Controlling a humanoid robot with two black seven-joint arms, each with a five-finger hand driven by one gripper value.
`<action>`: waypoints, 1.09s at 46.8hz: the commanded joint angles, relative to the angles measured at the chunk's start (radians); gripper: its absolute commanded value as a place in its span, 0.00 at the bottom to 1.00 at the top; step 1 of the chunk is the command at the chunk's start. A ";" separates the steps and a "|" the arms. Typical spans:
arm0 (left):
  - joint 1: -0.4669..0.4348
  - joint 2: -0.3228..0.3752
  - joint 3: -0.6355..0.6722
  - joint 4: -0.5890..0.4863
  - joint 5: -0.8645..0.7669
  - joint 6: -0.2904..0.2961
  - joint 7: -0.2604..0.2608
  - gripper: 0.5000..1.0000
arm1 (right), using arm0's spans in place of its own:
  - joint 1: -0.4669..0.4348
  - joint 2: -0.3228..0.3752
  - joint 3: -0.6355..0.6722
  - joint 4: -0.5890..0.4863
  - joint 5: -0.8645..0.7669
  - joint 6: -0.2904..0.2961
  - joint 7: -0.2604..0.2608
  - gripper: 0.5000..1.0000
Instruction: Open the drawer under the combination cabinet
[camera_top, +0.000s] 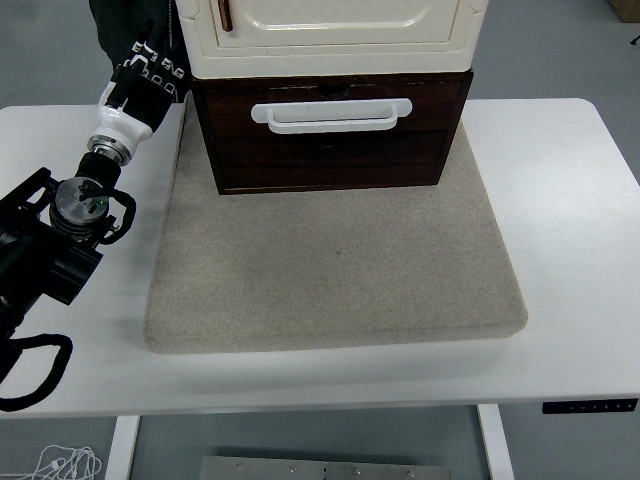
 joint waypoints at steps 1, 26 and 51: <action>0.002 0.002 0.002 0.000 0.002 0.000 0.000 1.00 | 0.000 0.000 -0.001 0.000 0.000 0.000 0.000 0.85; -0.007 0.003 -0.009 0.009 -0.003 0.001 0.000 1.00 | 0.000 0.000 0.001 0.000 0.000 -0.001 0.000 0.85; -0.006 0.028 0.006 0.022 0.009 0.004 0.002 1.00 | 0.000 0.000 0.001 0.000 0.000 -0.001 0.000 0.85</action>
